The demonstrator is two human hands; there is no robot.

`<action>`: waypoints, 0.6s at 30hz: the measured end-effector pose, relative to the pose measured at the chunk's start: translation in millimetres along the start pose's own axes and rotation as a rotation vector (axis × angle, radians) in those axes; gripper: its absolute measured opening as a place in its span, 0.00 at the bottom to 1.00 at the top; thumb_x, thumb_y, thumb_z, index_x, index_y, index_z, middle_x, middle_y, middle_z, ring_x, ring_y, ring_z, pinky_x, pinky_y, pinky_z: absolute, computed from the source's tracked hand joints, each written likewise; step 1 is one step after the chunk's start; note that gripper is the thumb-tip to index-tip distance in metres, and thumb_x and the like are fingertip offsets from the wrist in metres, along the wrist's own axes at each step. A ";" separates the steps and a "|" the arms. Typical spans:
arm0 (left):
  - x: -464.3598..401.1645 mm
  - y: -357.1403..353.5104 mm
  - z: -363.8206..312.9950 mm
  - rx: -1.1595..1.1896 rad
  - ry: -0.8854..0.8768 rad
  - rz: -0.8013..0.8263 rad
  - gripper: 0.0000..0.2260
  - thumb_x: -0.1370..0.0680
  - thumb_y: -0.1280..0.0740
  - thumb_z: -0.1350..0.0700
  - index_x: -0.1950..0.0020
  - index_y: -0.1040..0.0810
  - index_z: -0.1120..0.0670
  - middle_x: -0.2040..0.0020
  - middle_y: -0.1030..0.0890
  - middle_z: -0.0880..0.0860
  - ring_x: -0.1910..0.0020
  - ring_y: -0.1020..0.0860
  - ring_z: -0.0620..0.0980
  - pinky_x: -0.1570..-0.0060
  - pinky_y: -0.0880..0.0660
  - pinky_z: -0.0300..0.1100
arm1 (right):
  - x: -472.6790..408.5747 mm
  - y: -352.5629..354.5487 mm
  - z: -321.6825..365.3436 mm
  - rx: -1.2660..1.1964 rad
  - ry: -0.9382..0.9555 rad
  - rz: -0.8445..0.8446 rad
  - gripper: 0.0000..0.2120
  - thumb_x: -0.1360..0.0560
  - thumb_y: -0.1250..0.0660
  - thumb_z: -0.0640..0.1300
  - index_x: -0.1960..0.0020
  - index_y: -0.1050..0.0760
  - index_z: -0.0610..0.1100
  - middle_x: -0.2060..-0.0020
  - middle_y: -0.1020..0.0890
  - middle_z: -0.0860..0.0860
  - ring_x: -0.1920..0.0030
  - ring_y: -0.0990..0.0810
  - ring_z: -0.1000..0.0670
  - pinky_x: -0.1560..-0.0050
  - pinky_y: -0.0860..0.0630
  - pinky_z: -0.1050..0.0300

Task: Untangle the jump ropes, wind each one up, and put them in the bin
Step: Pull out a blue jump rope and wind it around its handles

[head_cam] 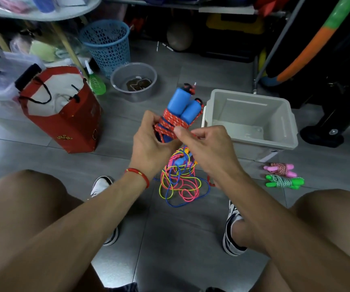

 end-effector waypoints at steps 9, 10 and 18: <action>14.5 -3.7 -21.9 0.075 -0.131 0.231 0.10 0.25 0.29 0.56 0.45 0.24 0.50 0.51 0.18 0.48 0.54 0.19 0.48 0.53 0.24 0.44 | -14.4 18.9 -20.9 -0.146 -0.053 -0.091 0.13 0.33 0.20 0.54 0.59 0.14 0.45 0.65 0.14 0.43 0.67 0.22 0.54 0.65 0.22 0.47; 9.6 3.1 -19.6 0.185 -0.065 0.230 0.07 0.25 0.28 0.56 0.48 0.23 0.49 0.52 0.17 0.49 0.55 0.19 0.47 0.53 0.23 0.44 | -15.0 20.9 -19.7 -0.178 -0.032 -0.046 0.09 0.31 0.20 0.51 0.58 0.13 0.45 0.65 0.13 0.46 0.66 0.20 0.55 0.65 0.21 0.51; 21.7 -3.9 -12.9 0.861 0.480 0.778 0.42 0.32 0.21 0.48 0.26 0.33 0.67 0.28 0.30 0.67 0.29 0.29 0.62 0.31 0.29 0.52 | -10.3 16.8 -5.6 -0.379 0.142 0.246 0.11 0.29 0.27 0.45 0.48 0.15 0.42 0.57 0.12 0.48 0.57 0.16 0.54 0.54 0.20 0.60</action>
Point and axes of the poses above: each hand's wrist, its own x-axis away from the middle knuckle, its own y-axis out of the back of the hand, z = x × y, the point moved 5 cm from there along -x, towards the middle knuckle
